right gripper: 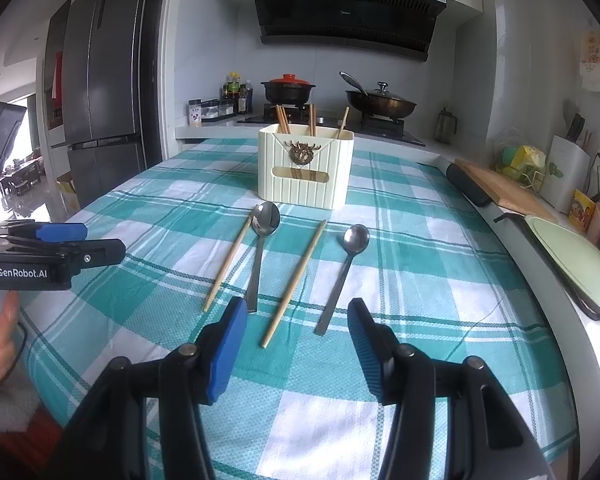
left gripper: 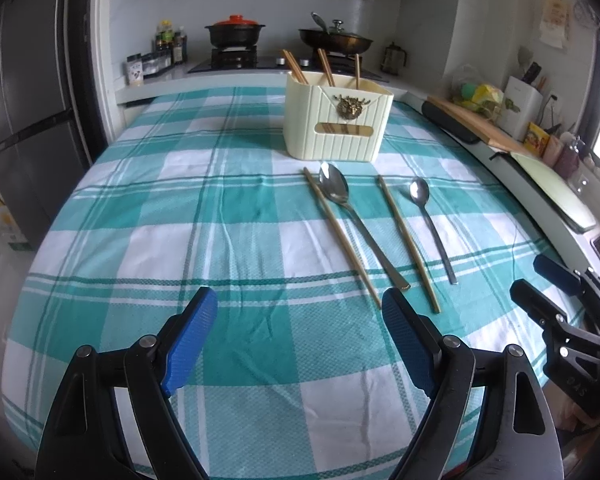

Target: Organize utensils

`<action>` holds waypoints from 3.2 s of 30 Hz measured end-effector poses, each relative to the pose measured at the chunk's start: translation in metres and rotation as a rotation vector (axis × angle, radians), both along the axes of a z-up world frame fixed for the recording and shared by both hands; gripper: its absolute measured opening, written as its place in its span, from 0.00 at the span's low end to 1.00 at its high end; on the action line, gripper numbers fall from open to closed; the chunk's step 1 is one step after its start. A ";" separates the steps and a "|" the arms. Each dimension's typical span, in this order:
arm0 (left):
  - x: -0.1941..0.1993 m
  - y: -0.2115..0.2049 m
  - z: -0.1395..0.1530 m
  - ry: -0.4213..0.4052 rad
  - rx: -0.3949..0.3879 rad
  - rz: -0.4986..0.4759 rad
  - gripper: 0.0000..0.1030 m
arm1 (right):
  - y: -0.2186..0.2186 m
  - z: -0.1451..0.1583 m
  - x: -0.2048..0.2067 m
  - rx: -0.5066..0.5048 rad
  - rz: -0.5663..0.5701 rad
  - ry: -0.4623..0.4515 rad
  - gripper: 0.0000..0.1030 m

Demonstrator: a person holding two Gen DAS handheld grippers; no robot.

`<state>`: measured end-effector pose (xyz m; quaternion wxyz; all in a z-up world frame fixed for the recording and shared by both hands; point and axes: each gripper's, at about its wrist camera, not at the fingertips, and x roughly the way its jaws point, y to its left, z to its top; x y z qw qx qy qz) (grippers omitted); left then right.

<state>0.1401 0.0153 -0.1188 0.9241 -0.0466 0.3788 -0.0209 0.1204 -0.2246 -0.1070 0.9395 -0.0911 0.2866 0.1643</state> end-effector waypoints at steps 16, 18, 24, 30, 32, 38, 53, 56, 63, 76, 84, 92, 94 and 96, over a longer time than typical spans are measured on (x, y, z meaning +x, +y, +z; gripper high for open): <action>0.046 0.008 -0.018 0.088 -0.065 0.002 0.84 | -0.028 -0.019 0.025 0.082 -0.112 0.109 0.52; 0.060 0.002 -0.020 0.100 -0.060 -0.023 0.84 | -0.032 -0.021 0.029 0.095 -0.128 0.125 0.52; 0.117 -0.013 -0.037 0.147 -0.032 -0.058 0.84 | -0.045 -0.026 0.047 0.079 -0.167 0.181 0.52; 0.162 -0.025 -0.061 0.199 0.050 -0.038 0.84 | -0.049 -0.027 0.083 0.063 -0.157 0.222 0.52; 0.171 -0.029 -0.068 0.207 0.098 -0.026 0.82 | -0.046 -0.030 0.103 0.076 -0.150 0.255 0.52; 0.176 -0.031 -0.074 0.203 0.110 -0.012 0.49 | -0.025 -0.048 0.164 0.117 -0.138 0.366 0.52; 0.145 0.031 -0.069 0.254 0.021 0.087 0.09 | -0.014 -0.060 0.188 0.082 -0.167 0.358 0.52; 0.154 0.034 -0.069 0.283 0.014 0.032 0.49 | -0.003 -0.068 0.198 0.050 -0.163 0.361 0.52; 0.178 0.045 -0.072 0.327 0.064 -0.035 0.60 | 0.011 -0.075 0.221 -0.006 -0.207 0.318 0.53; 0.202 0.048 -0.073 0.282 0.029 -0.001 0.05 | -0.004 -0.068 0.244 0.101 -0.234 0.279 0.35; 0.167 0.059 -0.017 0.109 -0.001 0.022 0.05 | -0.017 -0.020 0.209 0.183 -0.138 0.130 0.35; 0.126 0.066 0.034 -0.041 -0.030 0.022 0.05 | -0.015 0.032 0.153 0.213 -0.070 -0.020 0.35; 0.117 0.066 0.039 -0.060 -0.042 0.023 0.05 | -0.012 0.039 0.143 0.206 -0.060 -0.047 0.35; 0.110 0.067 0.043 -0.075 -0.052 0.023 0.05 | -0.010 0.044 0.135 0.203 -0.052 -0.068 0.35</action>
